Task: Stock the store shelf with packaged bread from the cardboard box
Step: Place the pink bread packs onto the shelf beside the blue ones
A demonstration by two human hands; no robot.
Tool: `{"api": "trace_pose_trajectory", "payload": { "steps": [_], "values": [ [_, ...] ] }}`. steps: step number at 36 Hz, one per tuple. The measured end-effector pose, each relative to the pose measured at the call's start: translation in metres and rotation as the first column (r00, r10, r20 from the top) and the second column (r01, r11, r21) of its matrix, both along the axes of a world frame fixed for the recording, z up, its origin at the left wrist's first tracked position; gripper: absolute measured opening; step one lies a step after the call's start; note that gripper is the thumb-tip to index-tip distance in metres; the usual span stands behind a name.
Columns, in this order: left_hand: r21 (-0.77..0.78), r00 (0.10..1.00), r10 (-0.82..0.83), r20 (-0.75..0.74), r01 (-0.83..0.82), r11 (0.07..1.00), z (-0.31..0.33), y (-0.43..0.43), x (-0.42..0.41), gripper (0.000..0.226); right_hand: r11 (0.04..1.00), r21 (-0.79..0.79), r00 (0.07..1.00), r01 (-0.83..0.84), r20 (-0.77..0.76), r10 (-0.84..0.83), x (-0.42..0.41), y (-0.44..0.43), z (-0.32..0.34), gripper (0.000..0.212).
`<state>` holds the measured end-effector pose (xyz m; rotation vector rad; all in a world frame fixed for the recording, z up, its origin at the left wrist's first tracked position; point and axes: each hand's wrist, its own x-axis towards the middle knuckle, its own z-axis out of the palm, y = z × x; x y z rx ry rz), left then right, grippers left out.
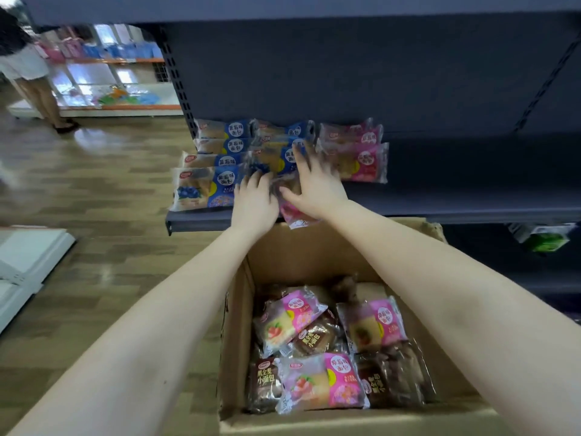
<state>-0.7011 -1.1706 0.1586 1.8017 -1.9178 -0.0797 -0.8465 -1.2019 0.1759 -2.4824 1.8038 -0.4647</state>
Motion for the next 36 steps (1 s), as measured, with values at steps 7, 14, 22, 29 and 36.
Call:
{"api": "trace_pose_trajectory", "payload": {
  "steps": [7,14,22,29,36],
  "values": [
    [0.073,0.922,0.047,-0.385,-0.021,0.997,-0.001,0.014,-0.011,0.05,0.942,0.262,0.977,0.207,-0.009,-0.212,0.015,0.022,-0.025,0.086],
    [0.13,0.905,0.107,-0.411,-0.058,0.99,-0.007,0.018,0.001,0.04,0.962,0.191,0.962,0.196,0.153,-0.227,-0.001,0.029,-0.032,0.087],
    [0.105,0.84,0.089,-0.535,-0.039,0.994,0.002,0.007,-0.004,0.057,0.993,0.057,0.929,0.099,0.353,-0.113,-0.022,0.035,-0.026,0.094],
    [0.133,0.846,0.046,-0.532,0.03,0.991,0.034,-0.015,-0.014,0.077,0.999,-0.035,0.959,-0.018,0.283,0.027,-0.056,0.031,-0.008,0.091],
    [0.225,0.83,-0.07,-0.554,0.23,0.947,0.045,-0.033,-0.037,0.064,0.99,-0.123,0.984,-0.074,0.153,0.093,-0.089,0.028,-0.001,0.086]
  ]
}}
